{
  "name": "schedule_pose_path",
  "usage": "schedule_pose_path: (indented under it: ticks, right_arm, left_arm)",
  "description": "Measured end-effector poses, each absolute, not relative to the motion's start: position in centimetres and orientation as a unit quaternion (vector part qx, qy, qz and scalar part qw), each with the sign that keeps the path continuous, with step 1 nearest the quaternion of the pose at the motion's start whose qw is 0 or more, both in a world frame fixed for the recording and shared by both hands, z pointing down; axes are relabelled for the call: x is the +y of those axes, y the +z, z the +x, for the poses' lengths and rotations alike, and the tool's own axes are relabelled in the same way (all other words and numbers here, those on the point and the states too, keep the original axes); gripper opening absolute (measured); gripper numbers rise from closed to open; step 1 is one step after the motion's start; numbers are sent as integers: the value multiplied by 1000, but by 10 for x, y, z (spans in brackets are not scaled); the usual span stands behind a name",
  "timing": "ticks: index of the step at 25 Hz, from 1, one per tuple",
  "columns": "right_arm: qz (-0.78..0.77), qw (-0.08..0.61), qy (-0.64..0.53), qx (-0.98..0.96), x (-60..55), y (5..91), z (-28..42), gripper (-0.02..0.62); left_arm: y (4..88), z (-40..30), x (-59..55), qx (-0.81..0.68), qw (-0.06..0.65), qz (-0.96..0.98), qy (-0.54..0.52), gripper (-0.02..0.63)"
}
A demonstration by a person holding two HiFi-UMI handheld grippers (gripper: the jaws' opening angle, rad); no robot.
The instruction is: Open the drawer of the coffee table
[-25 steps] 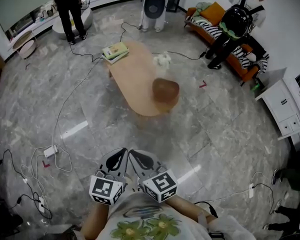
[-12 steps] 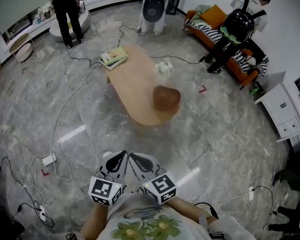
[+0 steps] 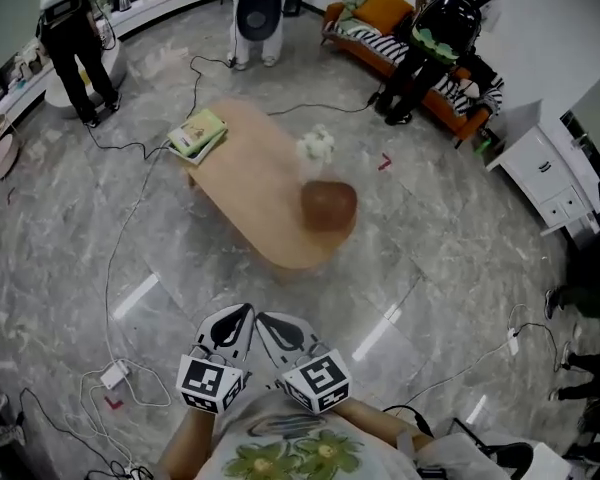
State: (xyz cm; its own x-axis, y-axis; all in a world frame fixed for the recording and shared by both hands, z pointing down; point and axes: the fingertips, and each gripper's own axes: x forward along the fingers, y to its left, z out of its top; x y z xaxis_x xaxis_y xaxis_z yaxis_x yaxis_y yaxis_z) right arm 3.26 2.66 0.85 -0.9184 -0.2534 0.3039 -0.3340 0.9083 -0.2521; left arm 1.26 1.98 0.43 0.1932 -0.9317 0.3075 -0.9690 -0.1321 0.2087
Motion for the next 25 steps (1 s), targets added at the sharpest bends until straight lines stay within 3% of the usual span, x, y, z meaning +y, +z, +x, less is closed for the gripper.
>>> schedule_pose_path:
  ticks: [12, 25]
  right_arm:
    - [289, 134, 163, -934, 2, 32, -44, 23]
    - [373, 149, 200, -894, -35, 56, 7, 23]
  left_arm:
    - [27, -59, -9, -496, 187, 844, 83, 9]
    - [49, -8, -42, -400, 214, 887, 90, 9]
